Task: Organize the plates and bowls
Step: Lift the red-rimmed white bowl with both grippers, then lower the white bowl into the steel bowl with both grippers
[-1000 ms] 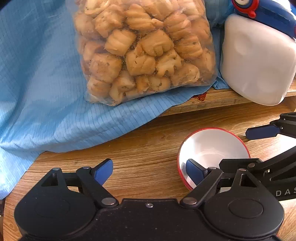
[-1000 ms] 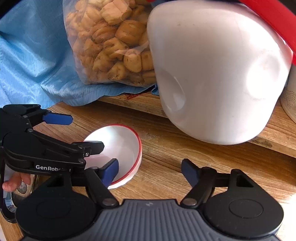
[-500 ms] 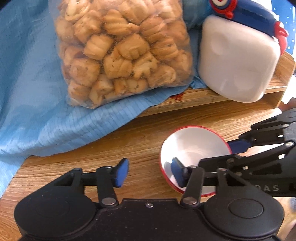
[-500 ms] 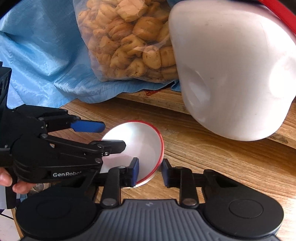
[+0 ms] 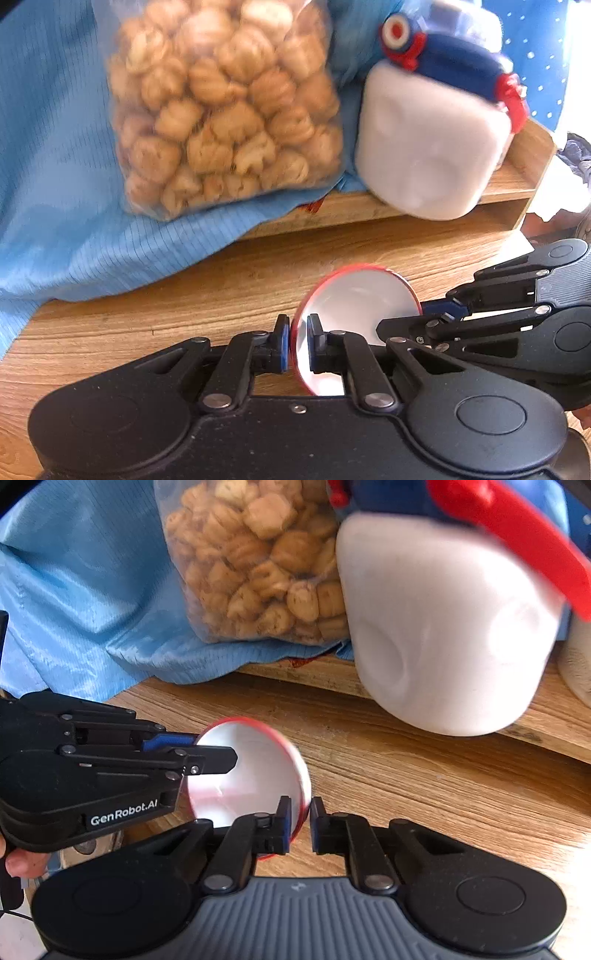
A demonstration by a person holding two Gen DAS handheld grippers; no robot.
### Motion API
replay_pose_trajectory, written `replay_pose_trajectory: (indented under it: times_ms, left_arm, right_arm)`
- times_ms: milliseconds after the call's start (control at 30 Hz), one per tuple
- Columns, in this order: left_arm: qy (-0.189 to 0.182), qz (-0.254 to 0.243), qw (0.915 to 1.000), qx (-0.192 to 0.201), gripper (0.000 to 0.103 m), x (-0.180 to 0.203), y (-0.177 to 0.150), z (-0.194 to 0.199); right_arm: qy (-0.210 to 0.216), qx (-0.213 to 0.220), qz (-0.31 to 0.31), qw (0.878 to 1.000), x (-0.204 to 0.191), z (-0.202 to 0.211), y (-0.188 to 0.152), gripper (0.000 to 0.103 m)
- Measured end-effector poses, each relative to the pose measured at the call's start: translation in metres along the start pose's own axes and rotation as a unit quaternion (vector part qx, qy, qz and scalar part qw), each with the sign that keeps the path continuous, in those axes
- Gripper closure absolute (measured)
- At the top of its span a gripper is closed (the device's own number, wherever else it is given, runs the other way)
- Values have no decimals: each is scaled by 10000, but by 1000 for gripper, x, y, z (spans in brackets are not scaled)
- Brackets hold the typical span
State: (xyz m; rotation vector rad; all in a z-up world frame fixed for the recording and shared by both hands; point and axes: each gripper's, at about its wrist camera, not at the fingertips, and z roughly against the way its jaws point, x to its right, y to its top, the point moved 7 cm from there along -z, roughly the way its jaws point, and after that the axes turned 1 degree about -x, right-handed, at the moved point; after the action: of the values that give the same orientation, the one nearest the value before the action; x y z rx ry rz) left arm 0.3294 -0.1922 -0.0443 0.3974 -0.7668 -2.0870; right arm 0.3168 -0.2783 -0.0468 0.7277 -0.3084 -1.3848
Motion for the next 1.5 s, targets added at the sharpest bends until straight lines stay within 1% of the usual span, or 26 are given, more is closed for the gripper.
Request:
replay_pose_trajectory:
  times_ms: [100, 333, 567, 767, 933, 1167, 1300, 1400, 1500]
  left_arm:
    - [0, -13, 9999, 107, 93, 2, 3, 12]
    - [-79, 129, 9995, 262, 93, 2, 1, 37]
    - [-160, 141, 9985, 511, 93, 12, 1, 63]
    - [-337, 159, 9972, 653, 93, 19, -3, 85]
    - [-516, 230, 9961, 683, 93, 27, -12, 98]
    - [-628, 203, 9941, 855, 93, 39, -24, 126]
    - [-687, 163, 9933, 918, 93, 47, -35, 141]
    - [-713, 119, 9934, 885, 93, 54, -47, 146]
    - [-770, 144, 9942, 737, 93, 59, -61, 146]
  right_arm:
    - [-37, 100, -5, 9999, -2, 11, 1, 92]
    - [-12, 203, -64, 9998, -5, 32, -2, 91]
    - [-169, 409, 23, 9990, -12, 62, -4, 91]
    - [-269, 577, 95, 9979, -16, 89, -13, 91]
    - [-388, 647, 140, 9971, -22, 111, -24, 91]
    - [-533, 778, 266, 9952, -37, 142, -40, 91]
    - [-611, 776, 381, 9944, -46, 157, -54, 91]
    - [-662, 701, 450, 9943, -50, 162, -65, 91]
    - [-660, 614, 483, 9948, -52, 164, -77, 91]
